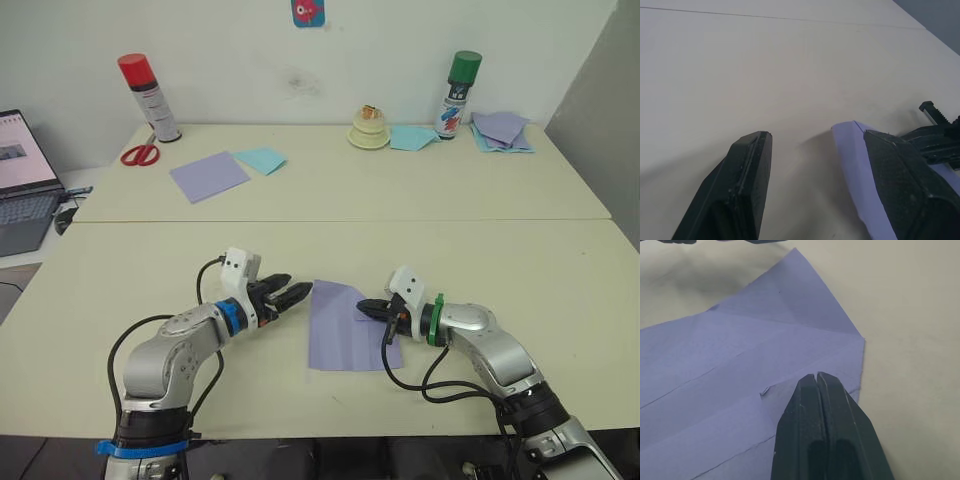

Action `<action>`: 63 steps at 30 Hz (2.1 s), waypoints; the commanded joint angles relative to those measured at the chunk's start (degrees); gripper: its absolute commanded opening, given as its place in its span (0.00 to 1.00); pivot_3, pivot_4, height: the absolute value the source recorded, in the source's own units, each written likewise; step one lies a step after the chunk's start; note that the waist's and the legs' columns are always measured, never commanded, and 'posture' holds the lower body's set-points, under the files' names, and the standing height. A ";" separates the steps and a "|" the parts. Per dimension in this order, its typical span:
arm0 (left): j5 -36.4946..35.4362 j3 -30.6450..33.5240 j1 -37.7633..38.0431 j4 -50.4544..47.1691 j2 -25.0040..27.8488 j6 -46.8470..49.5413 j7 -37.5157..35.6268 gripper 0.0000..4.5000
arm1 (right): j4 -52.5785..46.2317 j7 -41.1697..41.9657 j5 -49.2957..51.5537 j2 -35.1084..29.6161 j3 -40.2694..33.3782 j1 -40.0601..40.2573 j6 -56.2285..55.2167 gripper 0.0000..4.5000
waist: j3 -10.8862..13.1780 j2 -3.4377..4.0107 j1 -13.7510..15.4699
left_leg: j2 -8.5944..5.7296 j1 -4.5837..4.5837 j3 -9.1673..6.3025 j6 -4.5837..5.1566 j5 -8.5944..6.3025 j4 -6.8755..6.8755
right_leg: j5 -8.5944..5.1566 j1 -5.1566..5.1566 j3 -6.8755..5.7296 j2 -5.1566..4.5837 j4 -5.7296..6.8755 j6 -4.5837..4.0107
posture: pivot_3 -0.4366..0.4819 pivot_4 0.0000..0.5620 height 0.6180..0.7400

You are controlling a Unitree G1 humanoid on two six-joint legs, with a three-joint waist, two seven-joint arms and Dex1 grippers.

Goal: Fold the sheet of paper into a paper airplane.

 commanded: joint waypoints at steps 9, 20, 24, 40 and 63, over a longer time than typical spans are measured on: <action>1.49 -4.74 -1.45 4.47 0.28 -4.80 -1.40 0.63 | -0.96 -1.26 -1.12 -0.29 0.14 1.85 1.39 0.00 | 0.00 0.00 -0.01 | -0.02 -0.03 0.02 -0.14 0.07 -0.02 | 0.00 -0.06 0.03 0.00 -0.01 0.00 | 0.48 0.27 1.00; 2.30 -6.68 -1.05 2.36 3.20 -6.13 -2.92 0.01 | -1.54 -2.54 -0.96 0.22 0.27 2.48 1.22 0.00 | 0.00 0.00 -0.04 | -0.02 -0.03 -0.01 0.00 0.00 -0.02 | 0.00 -0.06 0.01 -0.03 0.00 0.00 | 0.48 0.27 1.00; 7.96 -10.09 -4.84 5.39 4.45 -11.79 -3.23 0.01 | -1.95 -2.81 -0.48 0.63 0.13 1.95 1.85 0.00 | 0.00 0.00 0.01 | -0.01 -0.04 -0.01 0.00 0.00 -0.02 | 0.00 -0.05 0.01 -0.02 -0.01 0.00 | 0.48 0.27 1.00; 18.55 -21.01 -7.91 4.03 12.09 -24.11 -13.68 0.01 | -3.53 -4.41 0.01 1.74 -0.55 1.81 4.40 0.00 | 0.00 0.01 -0.14 | -0.01 -0.14 0.02 0.00 0.00 -0.03 | 0.00 -0.24 0.06 -0.02 0.03 -0.01 | 0.48 0.27 1.00; 31.50 -29.58 -9.93 -1.95 19.87 -25.02 -19.45 0.01 | -1.27 -1.76 -1.88 -0.78 0.28 0.05 0.72 0.00 | 0.03 0.04 -0.22 | -0.01 -0.16 0.02 0.02 -0.01 -0.04 | 0.00 -0.26 0.04 0.15 0.04 0.00 | 0.48 0.27 1.00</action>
